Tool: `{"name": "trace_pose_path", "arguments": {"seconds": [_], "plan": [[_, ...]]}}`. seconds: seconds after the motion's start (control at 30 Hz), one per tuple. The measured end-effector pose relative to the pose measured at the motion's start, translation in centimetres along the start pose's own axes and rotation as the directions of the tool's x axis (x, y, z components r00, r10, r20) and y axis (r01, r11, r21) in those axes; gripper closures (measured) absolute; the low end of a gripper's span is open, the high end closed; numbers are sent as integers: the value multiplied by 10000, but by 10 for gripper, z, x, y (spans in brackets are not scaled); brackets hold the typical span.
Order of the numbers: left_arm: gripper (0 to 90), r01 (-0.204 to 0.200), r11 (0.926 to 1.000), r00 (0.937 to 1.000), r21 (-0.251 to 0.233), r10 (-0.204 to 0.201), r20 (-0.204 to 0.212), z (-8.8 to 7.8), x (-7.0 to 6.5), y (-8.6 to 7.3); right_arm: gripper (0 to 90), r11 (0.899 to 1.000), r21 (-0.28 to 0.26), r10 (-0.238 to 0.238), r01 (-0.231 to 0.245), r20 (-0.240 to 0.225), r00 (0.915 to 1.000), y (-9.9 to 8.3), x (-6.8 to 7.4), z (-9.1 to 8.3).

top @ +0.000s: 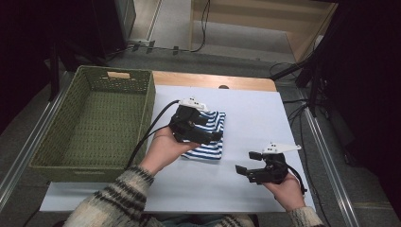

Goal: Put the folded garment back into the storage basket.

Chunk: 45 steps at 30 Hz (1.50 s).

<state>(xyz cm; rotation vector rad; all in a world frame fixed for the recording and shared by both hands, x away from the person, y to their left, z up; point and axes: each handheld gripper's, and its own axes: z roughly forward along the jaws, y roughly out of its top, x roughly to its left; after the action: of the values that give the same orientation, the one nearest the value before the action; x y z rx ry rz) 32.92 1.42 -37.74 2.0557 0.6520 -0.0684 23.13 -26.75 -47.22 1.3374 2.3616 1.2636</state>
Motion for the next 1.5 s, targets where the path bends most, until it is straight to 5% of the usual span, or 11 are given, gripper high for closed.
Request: {"name": "trace_pose_path", "arguments": {"seconds": [0.33, 0.67, 1.1, 1.5], "plan": [[223, -261, 9988, 9993, 402, 271, -245, 11, -2, -3, 146, 9999, 60, -81, 81, -41, 10000, -1, 0, 1], [222, -599, 9975, 9982, 383, 597, 62, 20, -22, -4, 146, 10000, 56, -53, 54, -42, 10000, 0, 0, 1], [222, -295, 9989, 9987, 362, 310, -415, 43, 12, -2, 146, 9999, 117, -70, 71, -60, 10000, -1, -1, 1], [222, 468, 9987, 9953, 224, -447, -854, 45, 50, -14, 146, 9999, 100, -88, 89, -81, 9999, -1, -2, 1]]}}
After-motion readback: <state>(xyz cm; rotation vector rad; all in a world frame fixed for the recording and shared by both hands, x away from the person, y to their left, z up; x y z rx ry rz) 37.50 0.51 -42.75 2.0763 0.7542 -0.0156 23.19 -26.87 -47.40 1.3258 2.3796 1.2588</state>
